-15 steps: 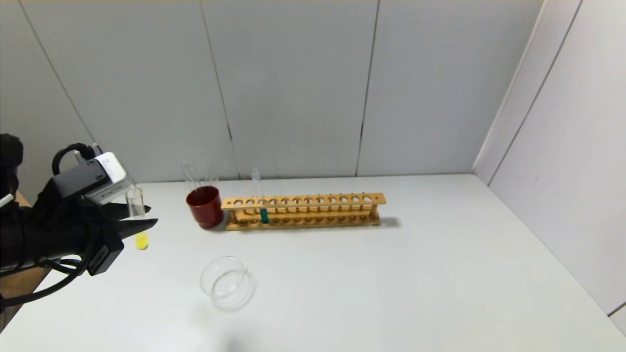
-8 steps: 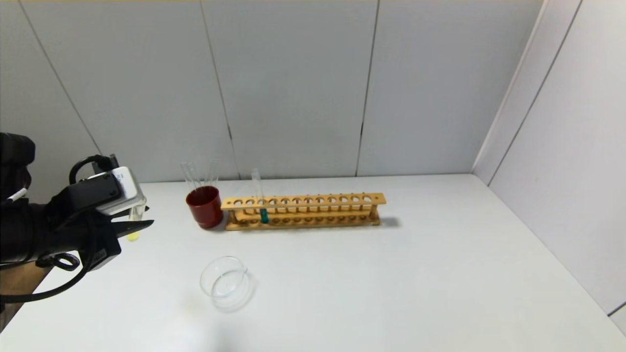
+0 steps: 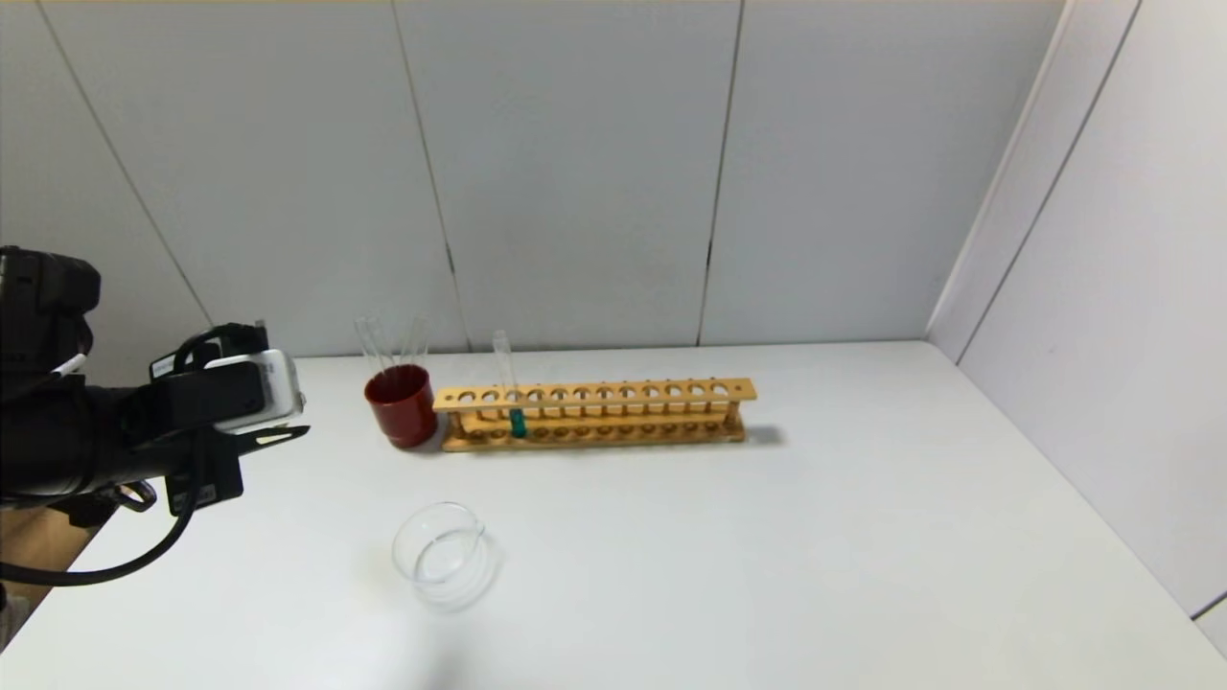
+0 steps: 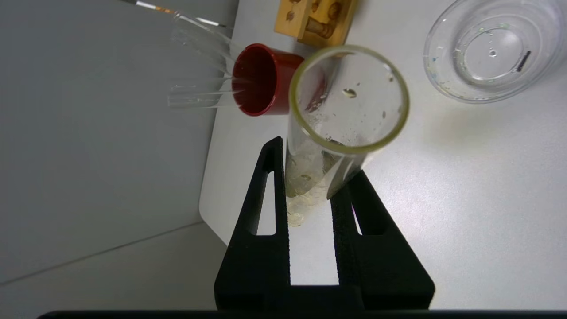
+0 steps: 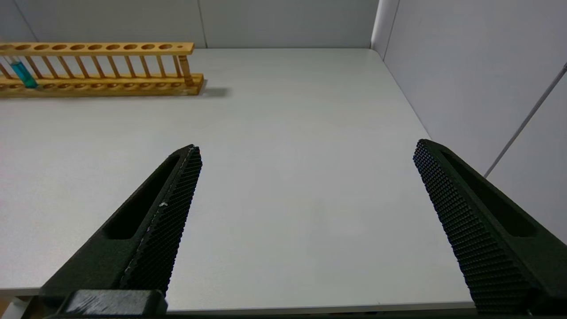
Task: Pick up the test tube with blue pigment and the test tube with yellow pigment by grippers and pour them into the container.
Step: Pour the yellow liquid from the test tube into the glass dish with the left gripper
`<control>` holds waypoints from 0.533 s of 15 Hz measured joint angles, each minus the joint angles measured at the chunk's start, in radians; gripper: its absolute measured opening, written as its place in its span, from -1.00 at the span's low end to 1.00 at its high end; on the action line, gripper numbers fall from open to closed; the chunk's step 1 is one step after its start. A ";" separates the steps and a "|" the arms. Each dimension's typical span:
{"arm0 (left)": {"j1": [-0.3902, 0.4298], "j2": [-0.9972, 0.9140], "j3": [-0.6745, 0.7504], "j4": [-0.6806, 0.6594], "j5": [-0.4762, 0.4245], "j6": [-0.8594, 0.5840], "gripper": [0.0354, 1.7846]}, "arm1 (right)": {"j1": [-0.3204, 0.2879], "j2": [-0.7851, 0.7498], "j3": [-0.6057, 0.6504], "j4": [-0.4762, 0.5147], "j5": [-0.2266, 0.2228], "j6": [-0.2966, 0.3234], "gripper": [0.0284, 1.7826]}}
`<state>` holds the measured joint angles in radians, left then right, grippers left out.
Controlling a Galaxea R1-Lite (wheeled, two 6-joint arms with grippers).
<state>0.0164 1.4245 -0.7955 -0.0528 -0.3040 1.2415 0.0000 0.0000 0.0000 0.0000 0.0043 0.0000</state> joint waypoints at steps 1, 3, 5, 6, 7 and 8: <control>-0.002 0.011 0.002 -0.002 0.003 0.012 -0.67 | 0.000 0.000 0.000 0.000 0.000 0.000 0.96; -0.003 0.038 0.004 -0.027 0.005 0.067 -0.67 | 0.000 0.000 0.000 0.000 0.000 0.000 0.96; -0.003 0.064 0.011 -0.074 0.005 0.135 -0.67 | 0.000 0.000 0.000 0.000 0.000 0.000 0.96; -0.002 0.074 0.021 -0.086 0.005 0.155 -0.67 | 0.000 0.000 0.000 0.000 0.000 0.000 0.96; -0.002 0.081 0.028 -0.095 0.006 0.171 -0.67 | 0.000 0.000 0.000 0.000 0.000 0.000 0.96; -0.003 0.090 0.038 -0.105 0.006 0.193 -0.67 | 0.000 0.000 0.000 0.000 0.000 0.000 0.96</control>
<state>0.0138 1.5145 -0.7572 -0.1581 -0.2977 1.4345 0.0000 0.0000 0.0000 0.0000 0.0043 0.0000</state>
